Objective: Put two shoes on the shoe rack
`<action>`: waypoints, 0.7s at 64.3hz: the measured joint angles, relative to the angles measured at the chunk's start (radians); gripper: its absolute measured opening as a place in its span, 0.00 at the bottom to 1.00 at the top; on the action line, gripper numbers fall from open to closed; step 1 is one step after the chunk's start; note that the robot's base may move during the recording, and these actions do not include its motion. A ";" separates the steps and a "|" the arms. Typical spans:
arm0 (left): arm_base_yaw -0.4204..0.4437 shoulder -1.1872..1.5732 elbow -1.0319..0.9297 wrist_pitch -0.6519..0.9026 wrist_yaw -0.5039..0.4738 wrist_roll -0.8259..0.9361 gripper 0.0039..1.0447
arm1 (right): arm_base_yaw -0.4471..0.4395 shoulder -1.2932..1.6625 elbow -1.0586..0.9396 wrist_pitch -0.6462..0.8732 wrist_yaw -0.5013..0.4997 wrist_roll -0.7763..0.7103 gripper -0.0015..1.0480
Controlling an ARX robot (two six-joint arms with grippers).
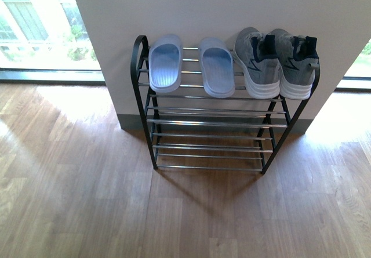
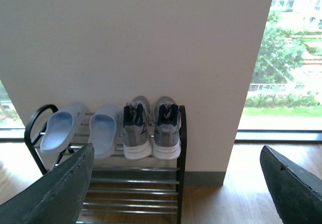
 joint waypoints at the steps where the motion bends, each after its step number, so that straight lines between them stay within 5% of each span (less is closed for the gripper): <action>1: 0.000 0.000 0.000 0.000 0.000 0.000 0.91 | 0.000 0.000 0.000 0.000 0.000 0.000 0.91; 45: 0.000 0.000 0.000 0.000 0.000 0.000 0.91 | 0.000 0.000 0.000 0.000 0.000 0.000 0.91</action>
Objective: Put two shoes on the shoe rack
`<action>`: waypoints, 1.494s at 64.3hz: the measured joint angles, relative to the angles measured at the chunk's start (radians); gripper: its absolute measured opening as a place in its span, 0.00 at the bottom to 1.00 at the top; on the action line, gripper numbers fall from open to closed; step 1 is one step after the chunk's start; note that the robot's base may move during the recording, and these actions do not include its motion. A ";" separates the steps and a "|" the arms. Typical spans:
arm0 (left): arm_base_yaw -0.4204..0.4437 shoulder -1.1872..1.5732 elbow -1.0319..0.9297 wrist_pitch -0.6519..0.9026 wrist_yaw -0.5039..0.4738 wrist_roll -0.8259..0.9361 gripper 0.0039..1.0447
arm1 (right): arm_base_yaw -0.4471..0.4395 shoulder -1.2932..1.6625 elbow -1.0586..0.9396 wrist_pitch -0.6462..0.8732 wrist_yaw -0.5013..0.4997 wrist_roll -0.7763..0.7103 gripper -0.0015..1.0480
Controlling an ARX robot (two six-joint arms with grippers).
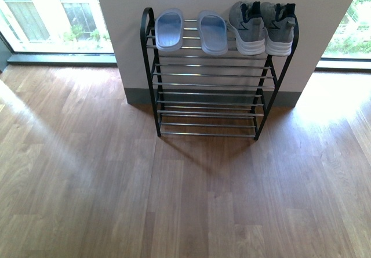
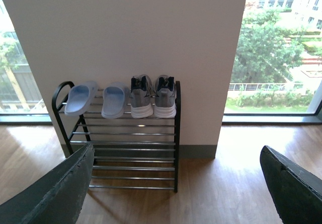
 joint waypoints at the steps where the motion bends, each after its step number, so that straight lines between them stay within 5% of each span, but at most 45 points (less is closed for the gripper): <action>1: 0.000 0.000 0.000 0.000 0.000 0.000 0.91 | 0.000 0.000 0.000 0.000 0.000 0.000 0.91; 96: 0.000 0.000 0.000 0.000 0.000 0.000 0.91 | 0.000 0.000 0.000 0.000 -0.001 0.000 0.91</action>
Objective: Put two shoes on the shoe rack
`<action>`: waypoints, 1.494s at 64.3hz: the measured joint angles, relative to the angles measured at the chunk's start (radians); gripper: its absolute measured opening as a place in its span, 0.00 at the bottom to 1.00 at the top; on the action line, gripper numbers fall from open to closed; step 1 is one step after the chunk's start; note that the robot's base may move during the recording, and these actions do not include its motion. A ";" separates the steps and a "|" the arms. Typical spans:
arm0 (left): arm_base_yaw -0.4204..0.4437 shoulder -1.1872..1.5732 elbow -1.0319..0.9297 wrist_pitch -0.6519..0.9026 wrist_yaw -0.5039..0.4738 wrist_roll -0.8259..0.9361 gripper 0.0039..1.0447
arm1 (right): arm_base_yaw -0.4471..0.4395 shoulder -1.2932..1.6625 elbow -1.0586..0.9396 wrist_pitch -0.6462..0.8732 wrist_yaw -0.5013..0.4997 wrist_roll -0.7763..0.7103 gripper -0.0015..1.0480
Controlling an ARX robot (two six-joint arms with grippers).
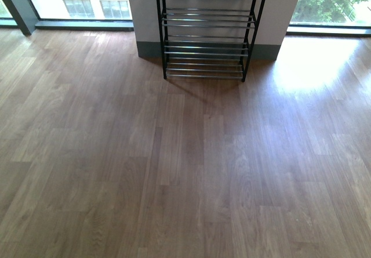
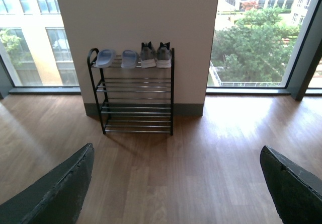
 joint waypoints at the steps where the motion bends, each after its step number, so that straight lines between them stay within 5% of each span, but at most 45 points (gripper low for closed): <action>1: 0.000 0.000 0.000 0.000 0.000 0.000 0.91 | 0.000 0.000 0.000 0.000 0.000 0.000 0.91; 96: 0.000 0.000 0.000 0.000 0.000 0.002 0.91 | 0.000 -0.001 0.000 0.000 0.001 0.000 0.91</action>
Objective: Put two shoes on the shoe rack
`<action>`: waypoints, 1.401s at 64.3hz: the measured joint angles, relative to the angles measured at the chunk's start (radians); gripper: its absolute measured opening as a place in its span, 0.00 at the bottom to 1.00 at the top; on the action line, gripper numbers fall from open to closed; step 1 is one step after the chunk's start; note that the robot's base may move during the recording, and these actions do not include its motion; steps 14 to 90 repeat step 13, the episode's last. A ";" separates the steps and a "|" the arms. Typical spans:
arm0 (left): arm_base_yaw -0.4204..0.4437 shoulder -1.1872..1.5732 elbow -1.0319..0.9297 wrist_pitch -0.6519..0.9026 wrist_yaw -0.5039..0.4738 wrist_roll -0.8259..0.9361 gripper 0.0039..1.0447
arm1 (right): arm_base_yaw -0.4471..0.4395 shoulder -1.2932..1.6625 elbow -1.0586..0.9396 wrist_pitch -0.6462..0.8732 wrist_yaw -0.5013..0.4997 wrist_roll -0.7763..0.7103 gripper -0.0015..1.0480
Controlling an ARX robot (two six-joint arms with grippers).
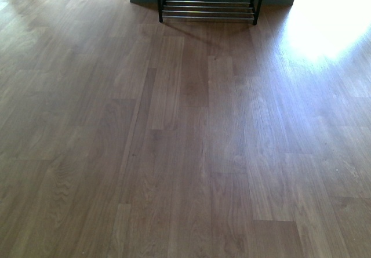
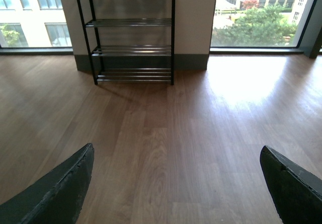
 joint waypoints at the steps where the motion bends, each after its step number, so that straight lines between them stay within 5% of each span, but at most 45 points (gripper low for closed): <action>1: 0.000 0.000 0.000 0.000 0.000 0.000 0.91 | 0.000 0.000 0.000 0.000 0.000 0.000 0.91; 90: 0.000 0.000 0.000 0.000 0.000 0.000 0.91 | 0.000 0.000 0.000 0.000 0.000 0.000 0.91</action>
